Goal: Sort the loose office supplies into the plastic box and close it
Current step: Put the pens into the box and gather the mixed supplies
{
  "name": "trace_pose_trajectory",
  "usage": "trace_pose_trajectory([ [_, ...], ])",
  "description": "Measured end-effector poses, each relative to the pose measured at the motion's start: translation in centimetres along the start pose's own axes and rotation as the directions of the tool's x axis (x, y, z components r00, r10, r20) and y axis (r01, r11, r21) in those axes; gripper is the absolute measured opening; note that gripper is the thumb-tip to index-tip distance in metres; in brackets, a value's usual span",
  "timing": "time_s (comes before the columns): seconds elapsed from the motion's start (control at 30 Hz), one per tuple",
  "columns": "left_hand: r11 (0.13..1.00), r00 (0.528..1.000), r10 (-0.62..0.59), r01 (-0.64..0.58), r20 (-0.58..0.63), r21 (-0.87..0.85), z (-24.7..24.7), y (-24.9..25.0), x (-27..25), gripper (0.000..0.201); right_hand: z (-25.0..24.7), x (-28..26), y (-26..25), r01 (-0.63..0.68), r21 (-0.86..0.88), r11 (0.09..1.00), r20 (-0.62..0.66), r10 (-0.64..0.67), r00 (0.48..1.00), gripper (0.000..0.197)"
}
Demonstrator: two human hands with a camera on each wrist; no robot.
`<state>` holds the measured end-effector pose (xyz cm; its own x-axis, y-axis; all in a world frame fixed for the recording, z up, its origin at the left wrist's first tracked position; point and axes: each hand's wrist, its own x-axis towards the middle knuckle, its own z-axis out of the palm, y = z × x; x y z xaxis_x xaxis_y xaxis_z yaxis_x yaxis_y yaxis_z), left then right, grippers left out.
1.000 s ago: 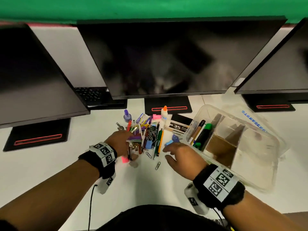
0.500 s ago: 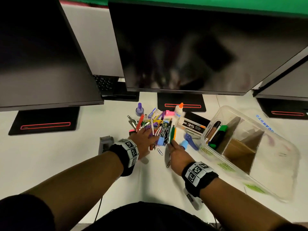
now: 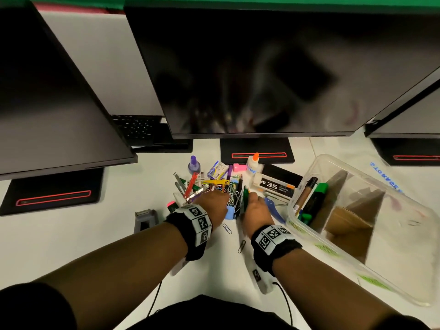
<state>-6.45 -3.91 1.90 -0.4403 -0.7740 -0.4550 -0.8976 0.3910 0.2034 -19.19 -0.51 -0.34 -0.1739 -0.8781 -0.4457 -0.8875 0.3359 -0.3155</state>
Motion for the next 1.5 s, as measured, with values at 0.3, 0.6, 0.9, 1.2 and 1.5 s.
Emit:
trace_pose_trajectory([
  [0.3,0.993,0.998,-0.063,0.062,-0.005,-0.096,0.4,2.1,1.5,0.038,-0.2,0.8,0.1,-0.057,-0.051,0.997,0.015,0.058,0.998,0.031],
  [0.6,0.98,0.987,-0.142,0.13,-0.073,-0.151,0.4,2.7,2.9,0.053,-0.8,1.7,-0.2,-0.168,0.289,0.942,-0.069,0.196,0.978,0.035],
  [0.9,0.961,0.986,-0.159,0.142,-0.052,-0.236,0.5,2.8,3.1,0.054,-0.7,1.4,0.2,-0.05,0.305,0.951,-0.079,0.077,0.994,0.029],
  [1.2,0.964,0.985,-0.169,0.171,0.029,-0.201,0.2,2.4,2.0,0.061,-0.9,1.0,1.1,-0.121,0.288,0.95,-0.086,0.151,0.985,0.035],
  [1.5,0.943,0.984,-0.167,0.179,0.068,-0.281,1.0,2.1,1.5,0.062,-1.0,1.6,-0.4,-0.036,0.099,0.994,0.025,0.034,0.999,0.037],
])
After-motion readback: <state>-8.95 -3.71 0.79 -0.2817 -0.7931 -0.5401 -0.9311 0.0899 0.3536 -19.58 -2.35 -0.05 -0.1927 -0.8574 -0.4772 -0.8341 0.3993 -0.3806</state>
